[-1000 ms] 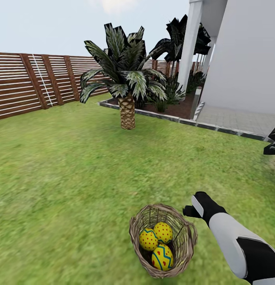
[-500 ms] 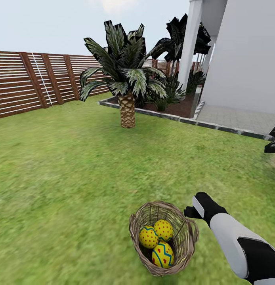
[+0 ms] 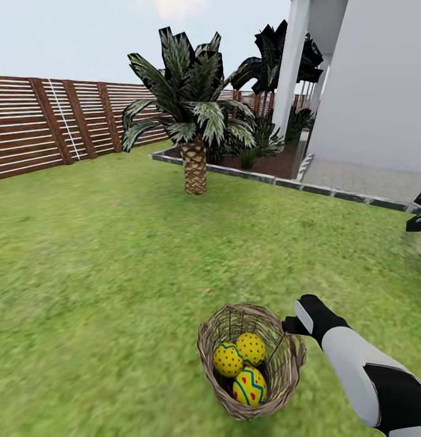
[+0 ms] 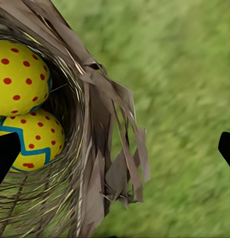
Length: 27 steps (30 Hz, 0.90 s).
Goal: Take the three Easter eggs out of the wicker basket on the lawn in the garden, then place them on the lawn next to a single tree (choose any tree) so that all three eggs are next to the same tree and none are left in the basket.
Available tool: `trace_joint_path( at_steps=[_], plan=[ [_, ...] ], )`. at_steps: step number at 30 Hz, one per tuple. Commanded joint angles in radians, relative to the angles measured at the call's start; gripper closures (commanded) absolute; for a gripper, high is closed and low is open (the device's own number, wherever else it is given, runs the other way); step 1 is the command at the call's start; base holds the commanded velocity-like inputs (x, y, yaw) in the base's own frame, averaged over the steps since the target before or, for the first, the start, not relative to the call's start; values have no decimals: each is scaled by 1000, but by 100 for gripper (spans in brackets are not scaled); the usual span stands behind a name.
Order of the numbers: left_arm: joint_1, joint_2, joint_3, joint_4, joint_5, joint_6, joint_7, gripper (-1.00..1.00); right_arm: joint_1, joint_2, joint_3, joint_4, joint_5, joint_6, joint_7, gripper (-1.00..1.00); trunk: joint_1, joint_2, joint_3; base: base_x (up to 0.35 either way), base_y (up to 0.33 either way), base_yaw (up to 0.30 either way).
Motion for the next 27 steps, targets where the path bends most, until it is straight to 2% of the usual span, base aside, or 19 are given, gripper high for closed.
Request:
trace_joint_path(
  at_steps=[1, 11, 24, 27],
  plan=[
    [-1, 0, 2, 0, 6, 8, -2, -100, 0, 0, -4, -1, -3, 3, -5, -100, 4, -8, -4, 0, 0, 0],
    [-2, 0, 1, 0, 6, 8, -2, -100, 0, 0, -3, 0, -3, 3, -5, -100, 42, -78, -35, 0, 0, 0],
    [-2, 0, 0, -1, 6, 8, -2, -100, 0, -17, -4, 1, -5, 3, -5, -100, 92, -169, -76, 0, 0, 0],
    [-2, 0, 0, -1, 6, 8, -2, -100, 0, -17, -3, 1, -5, 4, -5, -100, 92, -169, -76, 0, 0, 0]
  ],
)
